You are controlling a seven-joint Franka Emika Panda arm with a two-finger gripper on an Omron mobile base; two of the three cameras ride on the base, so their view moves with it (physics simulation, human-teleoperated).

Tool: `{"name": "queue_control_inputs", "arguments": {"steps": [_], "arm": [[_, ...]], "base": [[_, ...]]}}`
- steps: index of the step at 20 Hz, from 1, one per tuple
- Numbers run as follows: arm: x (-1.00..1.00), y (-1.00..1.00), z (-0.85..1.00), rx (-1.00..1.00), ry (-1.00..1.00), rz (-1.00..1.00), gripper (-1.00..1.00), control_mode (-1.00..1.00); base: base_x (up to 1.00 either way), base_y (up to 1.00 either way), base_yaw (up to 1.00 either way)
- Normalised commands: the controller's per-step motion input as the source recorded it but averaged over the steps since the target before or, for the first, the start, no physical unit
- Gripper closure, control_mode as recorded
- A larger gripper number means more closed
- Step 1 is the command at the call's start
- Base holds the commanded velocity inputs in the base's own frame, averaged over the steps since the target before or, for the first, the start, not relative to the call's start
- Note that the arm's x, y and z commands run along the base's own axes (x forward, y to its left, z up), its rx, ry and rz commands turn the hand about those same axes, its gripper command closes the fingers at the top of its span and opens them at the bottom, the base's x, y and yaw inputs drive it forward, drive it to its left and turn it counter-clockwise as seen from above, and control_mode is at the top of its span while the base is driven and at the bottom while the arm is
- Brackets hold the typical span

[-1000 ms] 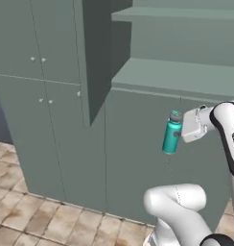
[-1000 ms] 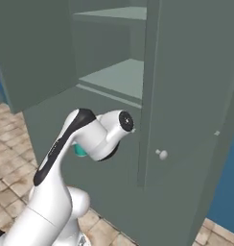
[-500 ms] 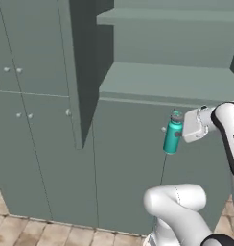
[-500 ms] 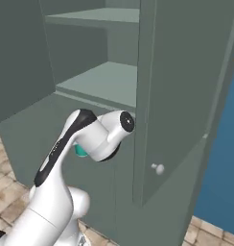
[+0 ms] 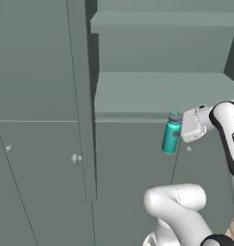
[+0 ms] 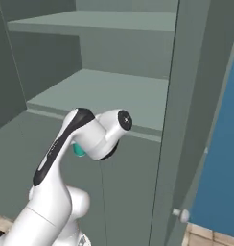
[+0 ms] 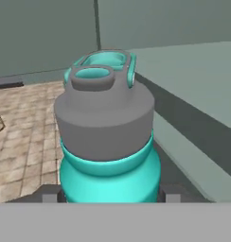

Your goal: Pick the water bottle, boxed drink from the counter and place them in the open cabinet.

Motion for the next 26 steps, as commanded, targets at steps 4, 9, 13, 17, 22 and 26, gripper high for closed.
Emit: {"name": "queue_control_inputs", "arguments": {"steps": [4, 9, 13, 17, 22, 26], "arm": [[0.00, 0.00, 0.00, 0.00, 0.00, 0.00, 1.00, 1.00], [0.00, 0.00, 0.00, 0.00, 0.00, 0.00, 1.00, 1.00], [0.00, 0.00, 0.00, 0.00, 0.00, 0.00, 1.00, 1.00], [0.00, 0.00, 0.00, 0.00, 0.00, 0.00, 1.00, 1.00], [0.00, 0.00, 0.00, 0.00, 0.00, 0.00, 1.00, 1.00], [0.00, 0.00, 0.00, 0.00, 0.00, 0.00, 1.00, 1.00]], "base": [[0.54, 0.17, -0.33], [0.28, 0.11, -0.01], [0.34, 0.09, -0.16], [0.12, 0.15, -0.16], [0.00, 0.25, -0.18], [0.00, 0.37, -0.21]]}}
